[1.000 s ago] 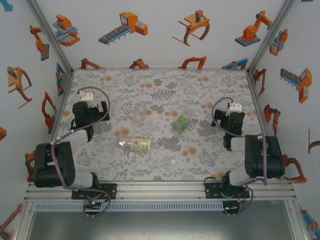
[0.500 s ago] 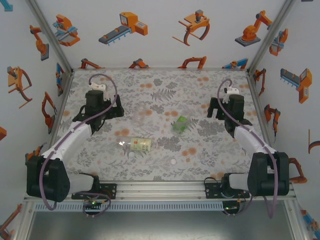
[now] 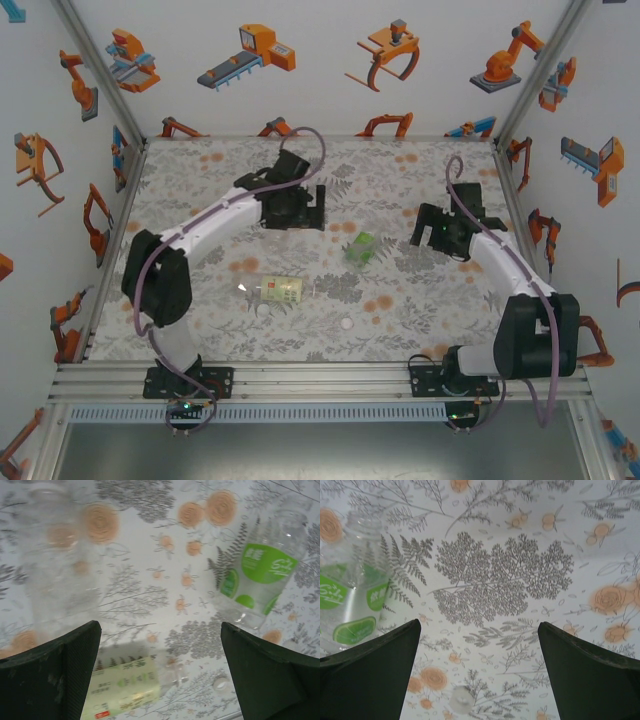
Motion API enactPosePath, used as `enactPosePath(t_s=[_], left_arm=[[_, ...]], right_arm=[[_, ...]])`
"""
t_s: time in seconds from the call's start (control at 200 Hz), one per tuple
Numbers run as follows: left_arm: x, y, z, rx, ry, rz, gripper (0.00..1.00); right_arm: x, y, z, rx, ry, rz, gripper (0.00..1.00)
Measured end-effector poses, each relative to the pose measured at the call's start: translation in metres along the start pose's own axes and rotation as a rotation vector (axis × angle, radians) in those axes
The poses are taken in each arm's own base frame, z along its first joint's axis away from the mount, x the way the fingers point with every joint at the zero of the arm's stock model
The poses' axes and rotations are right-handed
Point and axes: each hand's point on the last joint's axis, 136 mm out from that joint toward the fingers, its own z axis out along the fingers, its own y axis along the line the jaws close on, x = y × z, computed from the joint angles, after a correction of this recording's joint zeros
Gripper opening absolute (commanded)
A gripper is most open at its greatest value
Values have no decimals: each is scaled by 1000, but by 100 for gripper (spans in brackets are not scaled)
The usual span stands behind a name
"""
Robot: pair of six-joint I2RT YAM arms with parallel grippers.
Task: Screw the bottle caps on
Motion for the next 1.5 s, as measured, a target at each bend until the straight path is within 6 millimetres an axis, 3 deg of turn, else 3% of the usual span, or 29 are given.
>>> enactPosePath(t_s=[0.325, 0.561, 0.916, 1.292, 1.442, 1.502], left_arm=[[19, -87, 35, 84, 99, 91, 99], [40, -121, 60, 90, 165, 186, 100], [62, -118, 97, 41, 248, 266, 91], [84, -124, 113, -10, 279, 389, 82], [90, -126, 118, -16, 293, 422, 66], [91, -125, 118, -17, 296, 427, 65]], right_arm=[[7, -7, -8, 40, 15, 72, 94], [15, -9, -14, 40, 7, 101, 93], [38, -6, -7, -2, 67, 150, 87], [52, 4, 0, -70, 117, 211, 82], [54, 7, -1, -85, 128, 213, 81], [56, 7, -1, -88, 137, 214, 81]])
